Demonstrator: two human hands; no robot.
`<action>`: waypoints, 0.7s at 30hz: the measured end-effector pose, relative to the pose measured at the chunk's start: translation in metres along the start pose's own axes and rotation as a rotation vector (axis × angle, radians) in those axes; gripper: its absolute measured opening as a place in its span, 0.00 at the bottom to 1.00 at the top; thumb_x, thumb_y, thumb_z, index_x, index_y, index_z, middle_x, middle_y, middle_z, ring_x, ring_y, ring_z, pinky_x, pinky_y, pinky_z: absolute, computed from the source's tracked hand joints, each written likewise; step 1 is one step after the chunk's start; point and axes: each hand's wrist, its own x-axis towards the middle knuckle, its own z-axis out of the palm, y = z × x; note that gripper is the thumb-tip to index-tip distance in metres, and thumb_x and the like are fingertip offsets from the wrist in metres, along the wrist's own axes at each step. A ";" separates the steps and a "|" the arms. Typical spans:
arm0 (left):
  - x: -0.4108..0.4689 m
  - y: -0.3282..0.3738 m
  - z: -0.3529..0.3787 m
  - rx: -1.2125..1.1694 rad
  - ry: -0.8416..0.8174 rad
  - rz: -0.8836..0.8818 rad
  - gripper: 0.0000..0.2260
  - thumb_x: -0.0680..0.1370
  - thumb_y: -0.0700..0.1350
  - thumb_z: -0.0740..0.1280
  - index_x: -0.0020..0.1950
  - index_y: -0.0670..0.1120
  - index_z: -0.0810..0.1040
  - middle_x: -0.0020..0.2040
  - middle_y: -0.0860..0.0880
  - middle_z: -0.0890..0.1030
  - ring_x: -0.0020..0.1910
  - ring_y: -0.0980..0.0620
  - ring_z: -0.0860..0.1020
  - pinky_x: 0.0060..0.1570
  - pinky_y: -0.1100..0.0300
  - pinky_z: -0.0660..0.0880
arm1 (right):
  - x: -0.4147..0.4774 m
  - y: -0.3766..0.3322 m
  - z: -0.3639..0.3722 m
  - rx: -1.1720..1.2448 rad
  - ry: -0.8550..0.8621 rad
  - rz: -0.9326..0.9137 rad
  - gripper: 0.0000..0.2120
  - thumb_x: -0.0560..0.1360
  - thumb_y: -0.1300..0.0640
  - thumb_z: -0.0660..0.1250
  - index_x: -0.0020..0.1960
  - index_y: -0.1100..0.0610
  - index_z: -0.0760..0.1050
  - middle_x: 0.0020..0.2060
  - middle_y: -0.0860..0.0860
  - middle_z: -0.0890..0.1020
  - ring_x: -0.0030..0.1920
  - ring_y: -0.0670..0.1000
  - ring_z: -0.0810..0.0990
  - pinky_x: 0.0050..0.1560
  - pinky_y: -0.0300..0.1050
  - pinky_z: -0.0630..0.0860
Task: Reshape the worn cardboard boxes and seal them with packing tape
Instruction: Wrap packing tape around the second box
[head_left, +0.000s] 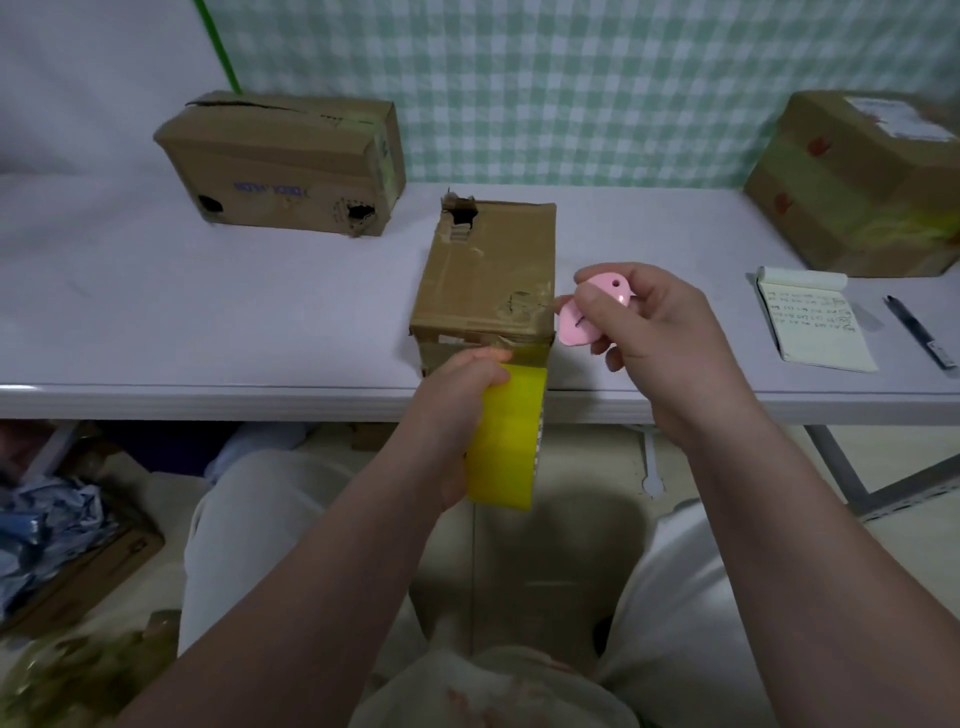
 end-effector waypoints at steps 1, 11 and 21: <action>0.000 -0.001 0.000 -0.003 0.004 0.003 0.09 0.78 0.40 0.61 0.51 0.51 0.77 0.54 0.42 0.78 0.52 0.40 0.78 0.51 0.48 0.75 | -0.002 -0.002 0.002 0.018 -0.023 -0.007 0.03 0.76 0.61 0.67 0.50 0.55 0.78 0.41 0.55 0.84 0.29 0.44 0.76 0.31 0.35 0.73; 0.003 -0.005 -0.002 -0.022 0.010 0.013 0.07 0.76 0.40 0.63 0.51 0.51 0.76 0.58 0.39 0.76 0.58 0.36 0.76 0.58 0.37 0.72 | -0.003 0.006 0.017 -0.191 -0.094 -0.089 0.06 0.71 0.60 0.74 0.45 0.50 0.80 0.40 0.48 0.84 0.40 0.46 0.83 0.42 0.41 0.80; 0.006 -0.006 -0.004 0.018 0.000 0.072 0.08 0.69 0.45 0.66 0.47 0.51 0.74 0.48 0.44 0.75 0.48 0.44 0.75 0.48 0.47 0.72 | 0.002 0.009 0.020 -0.351 -0.110 -0.205 0.09 0.67 0.58 0.77 0.40 0.46 0.79 0.39 0.42 0.83 0.42 0.42 0.81 0.41 0.35 0.75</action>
